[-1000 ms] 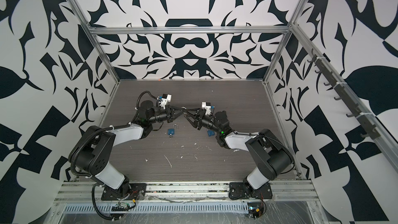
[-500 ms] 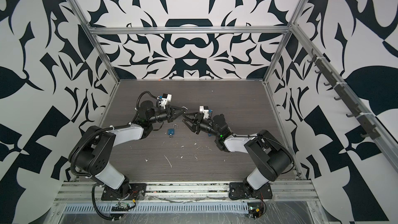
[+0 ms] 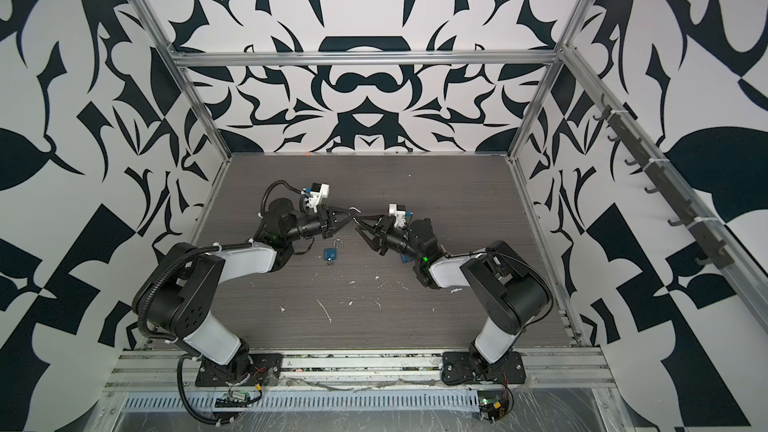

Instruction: Lock with the key

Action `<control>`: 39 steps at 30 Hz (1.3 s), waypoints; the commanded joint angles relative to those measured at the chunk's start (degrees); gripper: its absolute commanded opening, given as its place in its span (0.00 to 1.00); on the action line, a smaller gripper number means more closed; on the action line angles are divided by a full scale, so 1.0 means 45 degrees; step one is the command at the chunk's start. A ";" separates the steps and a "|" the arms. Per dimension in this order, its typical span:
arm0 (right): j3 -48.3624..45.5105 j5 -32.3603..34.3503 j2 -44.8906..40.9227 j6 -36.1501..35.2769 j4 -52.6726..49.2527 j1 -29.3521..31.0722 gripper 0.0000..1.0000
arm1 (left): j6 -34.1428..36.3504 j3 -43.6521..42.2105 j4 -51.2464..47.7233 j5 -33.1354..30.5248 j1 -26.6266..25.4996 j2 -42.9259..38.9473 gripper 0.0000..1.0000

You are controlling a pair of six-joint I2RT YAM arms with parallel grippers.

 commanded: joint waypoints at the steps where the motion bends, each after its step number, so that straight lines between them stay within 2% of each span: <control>1: 0.0535 0.0259 -0.0248 0.0120 0.1092 -0.0132 0.40 | -0.0432 -0.0139 0.1302 0.0153 -0.0012 0.0261 0.00; 7: 0.0411 0.0372 -0.0645 0.0066 0.0897 -0.0287 0.34 | -0.1005 -0.0224 0.2355 0.0205 -0.0012 0.0789 0.00; 10: 0.0216 0.0383 -0.0907 -0.0016 0.0744 -0.0412 0.28 | -0.0930 -0.0297 0.2296 0.0200 -0.0026 0.0811 0.00; 19: 0.0037 0.0114 -0.1382 -0.0636 0.0256 -0.0765 0.21 | -0.0825 -0.0351 0.2085 0.0196 -0.0009 0.0694 0.00; 22: -0.0031 0.0018 -0.1781 -0.1238 -0.0505 -0.0918 0.17 | -0.0850 -0.0418 0.2076 0.0139 -0.0024 0.0638 0.00; 27: 0.0136 -0.0402 -0.2719 -0.2878 -0.2304 -0.1157 0.00 | -0.0887 -0.0360 0.1872 0.0151 -0.0047 0.0584 0.00; 29: 0.0336 -0.0784 -0.3065 -0.3732 -0.3084 -0.1298 0.00 | -0.0905 -0.0288 0.1827 0.0325 -0.0052 0.0550 0.01; 31: 0.0644 -0.1449 -0.3387 -0.4724 -0.4417 -0.1515 0.00 | -0.0832 -0.0278 0.1713 0.0442 -0.0047 0.0386 0.38; 33: 0.0962 -0.2243 -0.3701 -0.5651 -0.5797 -0.1801 0.00 | -0.0495 -0.0330 0.1334 0.0512 -0.0047 0.0038 0.58; 35: 0.1404 -0.3440 -0.3833 -0.6561 -0.6856 -0.2055 0.00 | -0.0003 -0.0343 0.0700 0.0653 0.0009 -0.0422 0.64; 39: 0.1960 -0.5086 -0.4316 -0.8926 -0.9181 -0.2519 0.00 | 0.1282 -0.0565 -0.1352 0.0802 0.0395 -0.1779 0.67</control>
